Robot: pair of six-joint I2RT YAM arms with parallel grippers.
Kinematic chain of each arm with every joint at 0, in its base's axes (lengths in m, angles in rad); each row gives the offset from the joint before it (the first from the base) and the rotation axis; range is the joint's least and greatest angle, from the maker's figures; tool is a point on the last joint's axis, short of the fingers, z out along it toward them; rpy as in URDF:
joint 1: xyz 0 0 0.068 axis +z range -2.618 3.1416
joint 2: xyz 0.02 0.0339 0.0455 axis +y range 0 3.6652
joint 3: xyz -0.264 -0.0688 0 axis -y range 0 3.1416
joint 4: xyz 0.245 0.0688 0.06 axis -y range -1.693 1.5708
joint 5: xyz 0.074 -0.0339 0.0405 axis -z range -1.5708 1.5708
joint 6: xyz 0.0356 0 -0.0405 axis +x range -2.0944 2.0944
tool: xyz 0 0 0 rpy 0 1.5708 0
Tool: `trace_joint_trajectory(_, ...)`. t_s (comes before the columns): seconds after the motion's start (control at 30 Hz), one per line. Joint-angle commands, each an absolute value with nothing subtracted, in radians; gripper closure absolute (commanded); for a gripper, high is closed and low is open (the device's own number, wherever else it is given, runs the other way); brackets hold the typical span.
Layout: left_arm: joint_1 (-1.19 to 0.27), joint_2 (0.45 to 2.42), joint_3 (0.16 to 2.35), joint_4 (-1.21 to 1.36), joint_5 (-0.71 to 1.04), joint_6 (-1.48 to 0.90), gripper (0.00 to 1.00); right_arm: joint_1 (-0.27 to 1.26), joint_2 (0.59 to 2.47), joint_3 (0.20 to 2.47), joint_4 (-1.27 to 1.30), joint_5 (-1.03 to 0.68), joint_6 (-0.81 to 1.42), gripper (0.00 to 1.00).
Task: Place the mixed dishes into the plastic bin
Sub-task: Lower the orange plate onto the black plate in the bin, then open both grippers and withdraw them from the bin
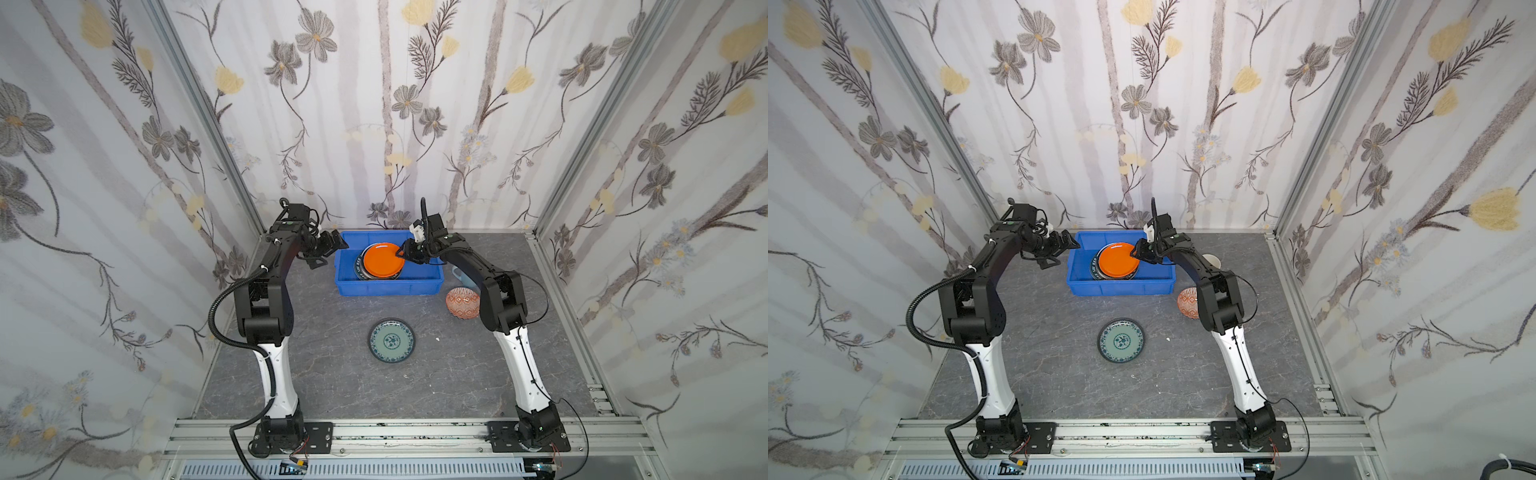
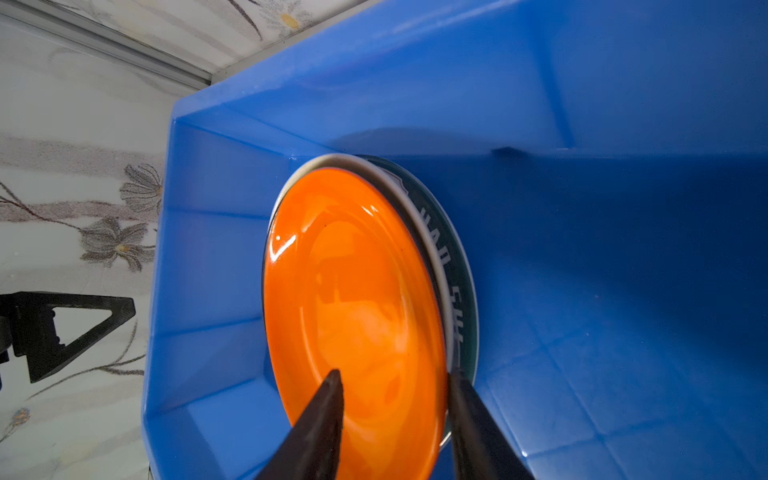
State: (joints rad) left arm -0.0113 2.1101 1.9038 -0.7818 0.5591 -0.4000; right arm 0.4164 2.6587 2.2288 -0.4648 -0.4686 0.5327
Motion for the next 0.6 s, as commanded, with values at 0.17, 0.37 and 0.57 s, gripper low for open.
trace_joint_trajectory(0.17, -0.011, 2.116, 1.911, -0.784, 0.578, -0.388, 0.00, 0.420, 2.632, 2.231, -0.499, -0.440, 0.505, 0.70)
trace_joint_trajectory(0.37, -0.009, 2.118, 1.905, -0.784, 0.580, -0.383, 0.00, 0.427, 2.643, 2.232, -0.501, -0.445, 0.515, 0.79)
trace_joint_trajectory(0.57, -0.006, 2.123, 1.905, -0.787, 0.584, -0.383, 0.00, 0.429, 2.653, 2.232, -0.489, -0.447, 0.535, 0.80)
